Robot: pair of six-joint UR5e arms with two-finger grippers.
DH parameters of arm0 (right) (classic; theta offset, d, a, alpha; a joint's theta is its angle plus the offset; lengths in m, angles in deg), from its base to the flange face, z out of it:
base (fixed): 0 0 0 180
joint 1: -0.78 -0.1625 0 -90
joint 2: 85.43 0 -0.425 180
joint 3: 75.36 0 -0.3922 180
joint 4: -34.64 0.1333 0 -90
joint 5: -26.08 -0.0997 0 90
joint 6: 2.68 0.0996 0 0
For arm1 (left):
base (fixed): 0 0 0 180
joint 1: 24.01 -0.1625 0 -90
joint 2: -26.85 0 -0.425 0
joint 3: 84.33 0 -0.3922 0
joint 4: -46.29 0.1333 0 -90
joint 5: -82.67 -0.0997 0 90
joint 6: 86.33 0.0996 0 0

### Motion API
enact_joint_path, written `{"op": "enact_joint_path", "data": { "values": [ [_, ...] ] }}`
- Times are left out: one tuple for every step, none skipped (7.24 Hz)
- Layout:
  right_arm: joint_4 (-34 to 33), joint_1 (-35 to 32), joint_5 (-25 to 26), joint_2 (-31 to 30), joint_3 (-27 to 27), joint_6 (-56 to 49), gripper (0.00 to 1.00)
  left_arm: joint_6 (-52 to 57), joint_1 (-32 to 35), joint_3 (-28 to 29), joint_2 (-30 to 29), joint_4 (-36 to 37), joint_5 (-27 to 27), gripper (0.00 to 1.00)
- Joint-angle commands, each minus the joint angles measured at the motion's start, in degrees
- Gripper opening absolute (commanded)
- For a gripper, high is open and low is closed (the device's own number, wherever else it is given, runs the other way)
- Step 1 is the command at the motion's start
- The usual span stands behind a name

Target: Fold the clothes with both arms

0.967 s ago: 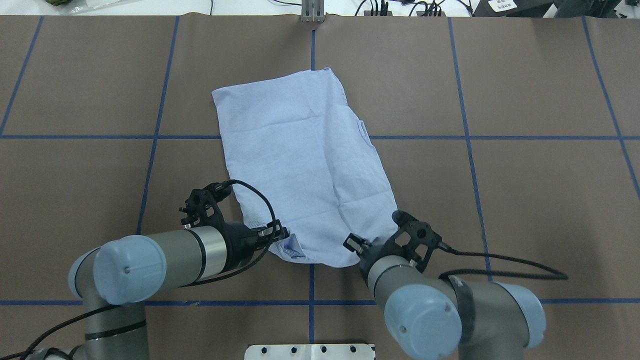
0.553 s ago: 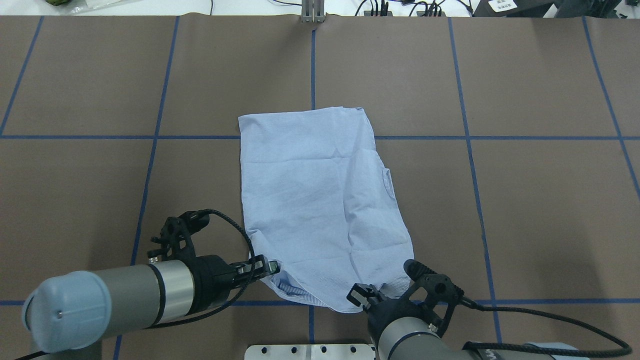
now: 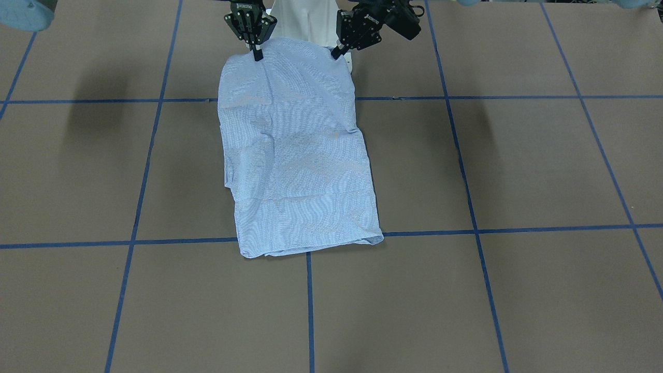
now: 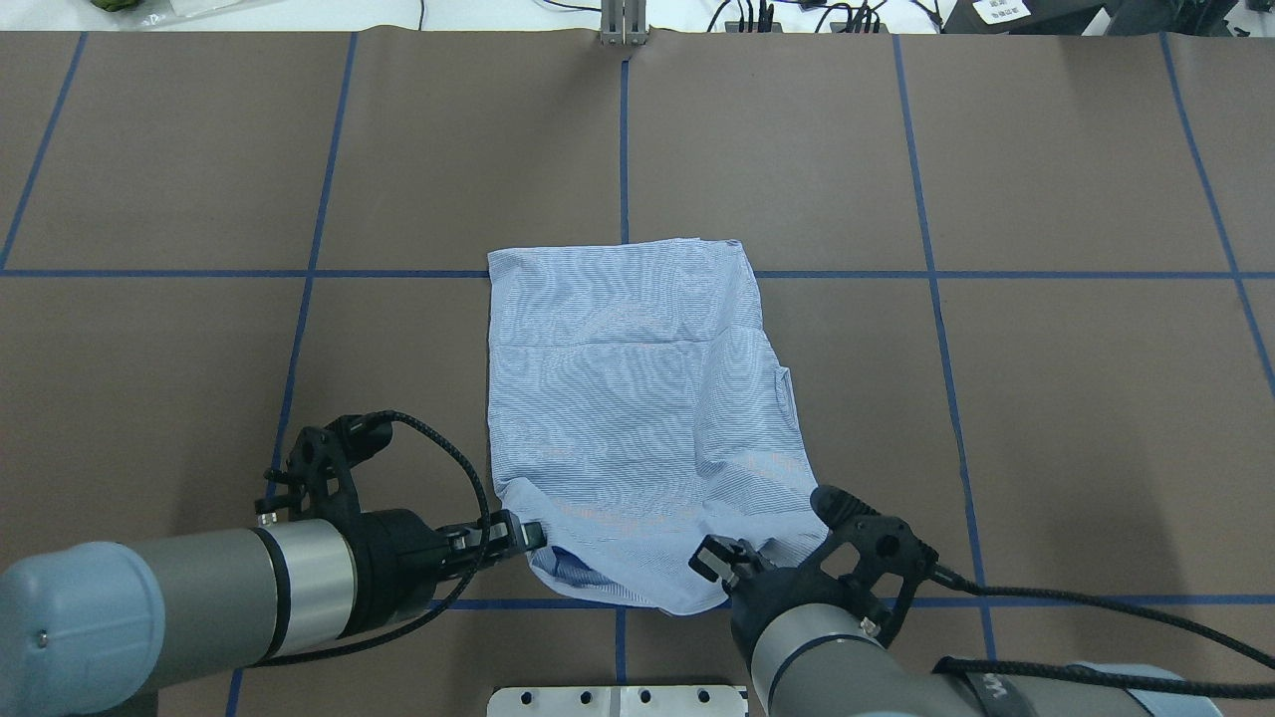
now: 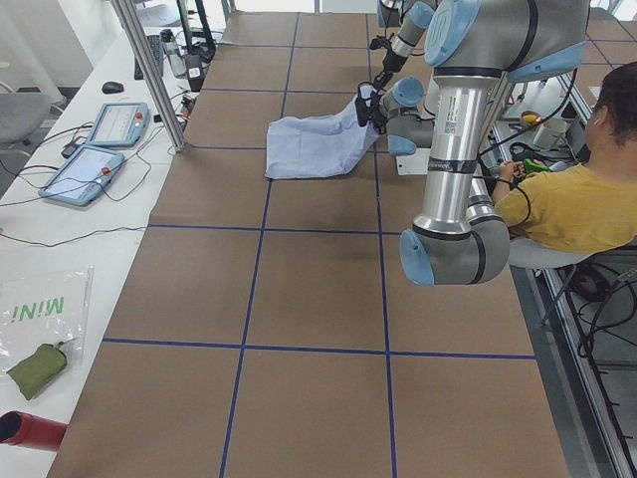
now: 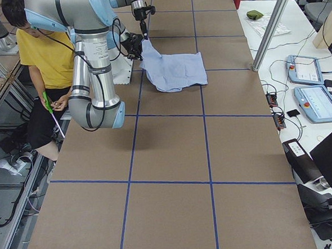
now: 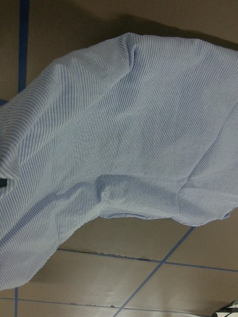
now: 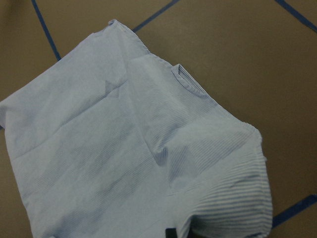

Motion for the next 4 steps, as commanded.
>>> {"op": "enact_joint_path", "data": {
  "values": [
    [0.41,-6.9,-0.3,3.66,3.9,-3.89,0.0,0.43,5.53,0.55,-3.63,4.18,0.56,0.0],
    [0.41,-9.81,-0.82,5.59,4.53,-6.35,0.0,2.35,8.95,1.77,-7.56,8.46,3.61,0.0],
    [0.59,-12.45,-1.96,7.61,7.4,-8.03,0.0,3.24,10.82,4.22,-8.3,9.2,3.64,0.0],
    [3.46,-14.91,-2.58,10.06,12.65,-8.74,0.0,5.25,12.58,7.03,-9.0,9.21,3.64,0.0]
  ]
}}
